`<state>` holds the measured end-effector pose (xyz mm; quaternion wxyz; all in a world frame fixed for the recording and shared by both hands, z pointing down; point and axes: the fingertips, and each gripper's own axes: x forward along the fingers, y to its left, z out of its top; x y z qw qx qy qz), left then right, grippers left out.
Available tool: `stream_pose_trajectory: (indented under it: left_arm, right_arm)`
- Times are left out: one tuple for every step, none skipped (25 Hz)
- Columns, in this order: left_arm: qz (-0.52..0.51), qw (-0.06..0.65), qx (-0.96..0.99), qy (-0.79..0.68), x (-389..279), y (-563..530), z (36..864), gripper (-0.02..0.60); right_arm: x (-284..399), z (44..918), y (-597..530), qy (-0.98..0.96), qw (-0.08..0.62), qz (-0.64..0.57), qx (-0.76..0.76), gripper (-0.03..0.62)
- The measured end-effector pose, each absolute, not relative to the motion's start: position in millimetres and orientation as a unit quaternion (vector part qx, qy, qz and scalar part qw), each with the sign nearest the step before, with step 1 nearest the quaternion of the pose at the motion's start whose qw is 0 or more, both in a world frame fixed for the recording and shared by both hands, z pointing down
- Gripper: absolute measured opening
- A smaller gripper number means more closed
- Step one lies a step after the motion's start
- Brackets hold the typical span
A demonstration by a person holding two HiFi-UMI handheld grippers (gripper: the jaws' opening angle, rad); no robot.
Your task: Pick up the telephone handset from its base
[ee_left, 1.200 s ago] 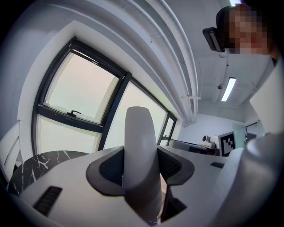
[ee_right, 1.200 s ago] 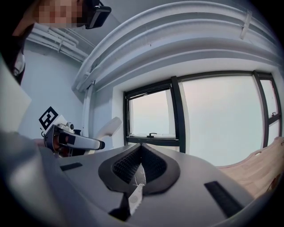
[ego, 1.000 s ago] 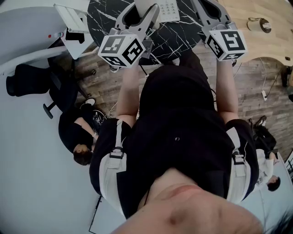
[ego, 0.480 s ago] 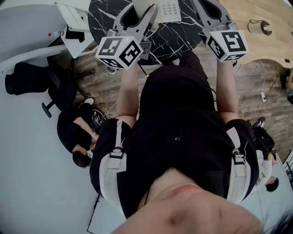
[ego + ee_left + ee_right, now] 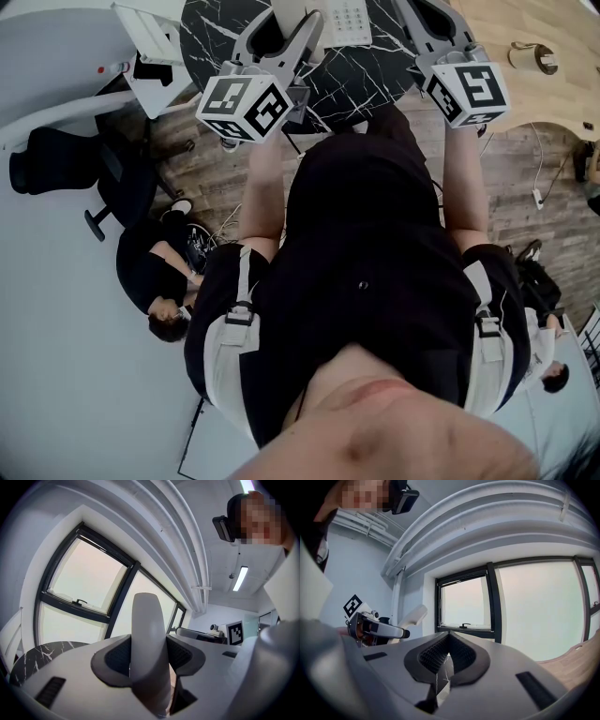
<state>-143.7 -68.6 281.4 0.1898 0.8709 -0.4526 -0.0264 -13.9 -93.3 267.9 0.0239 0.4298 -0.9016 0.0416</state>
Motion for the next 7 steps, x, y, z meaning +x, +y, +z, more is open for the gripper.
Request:
stream_pose_trajectory:
  left_arm:
    - [-0.027,0.19,0.871,-0.453,-144.1,-68.5,281.7,0.222]
    - [-0.027,0.191,0.871,-0.453,-144.5,-68.3,282.0,0.222]
    - [-0.027,0.191,0.87,-0.453,-145.0,-68.2,282.3,0.222]
    - [-0.026,0.191,0.87,-0.453,-145.6,-68.3,282.7,0.222]
    - [-0.026,0.192,0.87,-0.453,-146.2,-68.7,283.1,0.222]
    - [-0.026,0.192,0.87,-0.453,-146.8,-69.2,283.5,0.222]
    - [-0.025,0.193,0.87,-0.454,-147.5,-69.7,284.0,0.222]
  right_arm:
    - [-14.0,267.9,-93.5,-0.901,0.024,0.042,0.43,0.029]
    - [-14.3,267.9,-93.6,-0.901,0.024,0.042,0.43,0.029]
    - [-14.8,268.1,-93.7,-0.901,0.025,0.041,0.43,0.029]
    - [-15.3,268.2,-94.0,-0.902,0.026,0.041,0.43,0.029]
    - [-15.9,268.4,-94.4,-0.902,0.026,0.041,0.43,0.029]
    - [-16.5,268.5,-94.8,-0.902,0.027,0.041,0.43,0.029]
    - [-17.1,268.6,-95.3,-0.902,0.027,0.041,0.429,0.029]
